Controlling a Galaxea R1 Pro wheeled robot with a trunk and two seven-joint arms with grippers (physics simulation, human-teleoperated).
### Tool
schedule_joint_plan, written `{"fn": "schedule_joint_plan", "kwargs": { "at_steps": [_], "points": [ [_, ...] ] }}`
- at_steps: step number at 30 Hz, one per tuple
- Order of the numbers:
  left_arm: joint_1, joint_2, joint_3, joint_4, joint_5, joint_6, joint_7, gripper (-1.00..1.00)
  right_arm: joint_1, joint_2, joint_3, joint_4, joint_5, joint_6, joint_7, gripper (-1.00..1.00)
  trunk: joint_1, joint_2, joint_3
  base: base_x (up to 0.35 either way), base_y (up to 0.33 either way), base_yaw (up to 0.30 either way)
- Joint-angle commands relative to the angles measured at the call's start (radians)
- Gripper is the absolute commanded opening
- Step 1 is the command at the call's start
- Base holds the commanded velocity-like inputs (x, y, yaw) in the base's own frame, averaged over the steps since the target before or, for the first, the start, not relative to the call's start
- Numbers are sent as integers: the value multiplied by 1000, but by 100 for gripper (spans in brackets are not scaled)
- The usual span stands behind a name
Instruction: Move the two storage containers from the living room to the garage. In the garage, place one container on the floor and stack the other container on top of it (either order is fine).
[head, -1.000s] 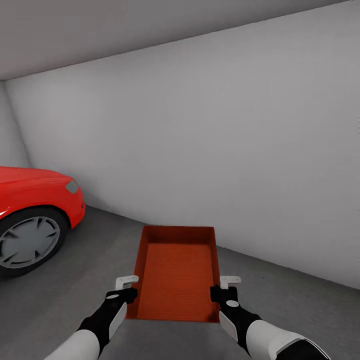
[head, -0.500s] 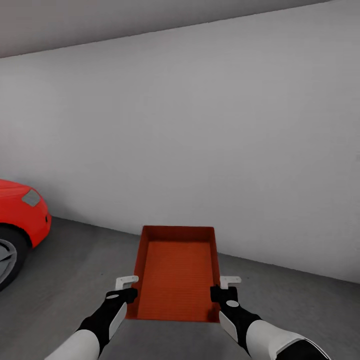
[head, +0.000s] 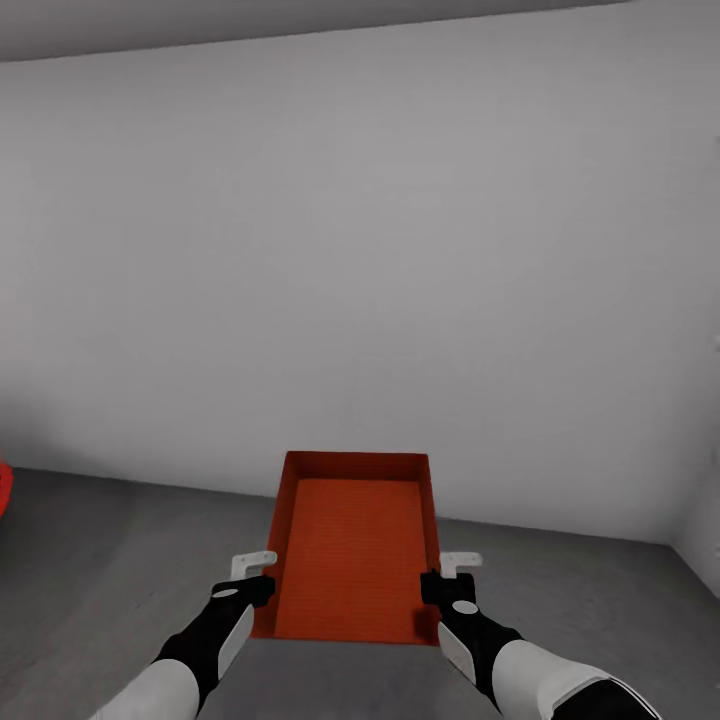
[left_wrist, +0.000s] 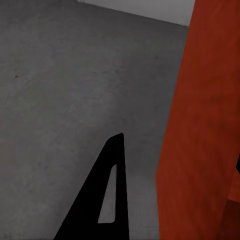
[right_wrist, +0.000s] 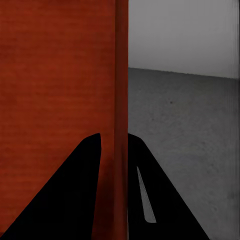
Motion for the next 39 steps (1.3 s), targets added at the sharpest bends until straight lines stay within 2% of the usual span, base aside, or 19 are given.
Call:
{"fn": "schedule_joint_plan", "kwargs": {
  "at_steps": [1, 13, 39],
  "points": [
    [0, 10, 10, -3, -16, 8, 6, -100, -1, 0, 4, 1, -8, -4, -3, -100, 1, -2, -2, 322, 92, -288],
    [0, 10, 11, -3, -16, 8, 6, -100, -1, 0, 4, 1, -8, -4, -3, -100, 1, -2, -2, 322, 92, -262],
    [0, 10, 10, -4, -16, 8, 6, -100, -1, 0, 3, 1, -8, -3, -3, -100, 1, -2, -2, 322, 92, -9]
  ]
}}
